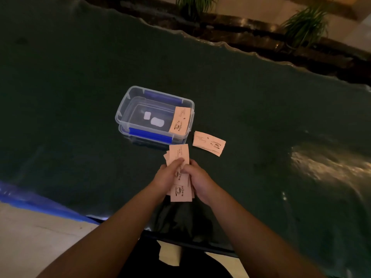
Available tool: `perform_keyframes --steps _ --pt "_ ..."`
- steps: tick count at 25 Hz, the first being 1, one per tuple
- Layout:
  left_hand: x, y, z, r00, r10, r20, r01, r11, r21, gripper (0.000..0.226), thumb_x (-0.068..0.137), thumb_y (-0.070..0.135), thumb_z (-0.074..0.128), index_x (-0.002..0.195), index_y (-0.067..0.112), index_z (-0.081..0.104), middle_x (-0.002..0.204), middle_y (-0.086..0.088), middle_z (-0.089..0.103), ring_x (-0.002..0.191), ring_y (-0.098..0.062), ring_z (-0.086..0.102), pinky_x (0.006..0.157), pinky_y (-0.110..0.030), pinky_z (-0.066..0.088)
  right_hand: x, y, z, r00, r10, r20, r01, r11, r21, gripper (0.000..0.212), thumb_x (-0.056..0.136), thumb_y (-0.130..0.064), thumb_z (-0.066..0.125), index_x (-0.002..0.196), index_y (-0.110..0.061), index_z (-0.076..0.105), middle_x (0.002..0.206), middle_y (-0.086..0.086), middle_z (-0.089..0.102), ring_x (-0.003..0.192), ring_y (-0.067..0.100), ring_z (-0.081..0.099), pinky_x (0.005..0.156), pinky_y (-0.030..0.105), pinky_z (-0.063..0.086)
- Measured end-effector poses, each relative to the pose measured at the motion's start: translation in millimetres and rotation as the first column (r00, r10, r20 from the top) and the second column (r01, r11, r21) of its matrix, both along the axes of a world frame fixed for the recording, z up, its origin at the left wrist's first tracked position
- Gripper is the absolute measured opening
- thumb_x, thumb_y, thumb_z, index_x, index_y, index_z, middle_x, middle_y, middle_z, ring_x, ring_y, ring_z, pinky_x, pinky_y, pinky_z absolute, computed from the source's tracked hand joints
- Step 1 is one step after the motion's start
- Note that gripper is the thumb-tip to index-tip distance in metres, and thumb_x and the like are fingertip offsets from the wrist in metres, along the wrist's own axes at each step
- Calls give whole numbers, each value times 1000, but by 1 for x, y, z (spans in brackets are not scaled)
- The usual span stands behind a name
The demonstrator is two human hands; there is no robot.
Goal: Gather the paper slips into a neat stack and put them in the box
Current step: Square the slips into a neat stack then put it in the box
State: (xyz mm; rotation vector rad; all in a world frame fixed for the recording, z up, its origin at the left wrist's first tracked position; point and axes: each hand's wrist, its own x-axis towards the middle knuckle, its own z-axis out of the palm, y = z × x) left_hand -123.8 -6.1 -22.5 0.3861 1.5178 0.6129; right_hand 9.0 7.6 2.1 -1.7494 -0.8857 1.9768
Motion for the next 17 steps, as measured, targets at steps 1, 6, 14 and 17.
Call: perform_keyframes --steps 1,6,14,17 --pt "3 3 2 1000 20 20 -20 1000 6 50 93 59 65 128 24 65 101 -9 83 88 -26 81 67 -38 61 9 0 0 999 -43 -24 44 999 19 54 100 -21 61 152 -29 51 124 7 78 105 28 79 93 54 64" --pt "33 14 12 972 168 166 -173 985 17 36 96 53 67 115 24 74 77 0 83 75 -23 82 73 -42 65 39 -13 -8 828 -493 -267 476 870 -131 42 97 -36 68 136 -18 70 125 19 79 115 39 76 105 59 56" --pt "87 25 28 913 298 278 -326 943 61 42 100 42 61 138 23 59 119 -12 77 106 -34 76 96 -59 60 50 -28 0 611 -676 -412 703 703 -110 87 77 -24 88 150 -32 42 127 13 78 111 30 79 88 50 65" --pt "96 27 29 893 284 350 -328 942 74 47 100 35 60 144 23 53 128 -12 74 113 -35 73 100 -60 58 62 -14 3 619 -695 -367 722 687 -83 83 82 -4 87 150 -31 47 114 8 83 99 26 83 82 46 67"
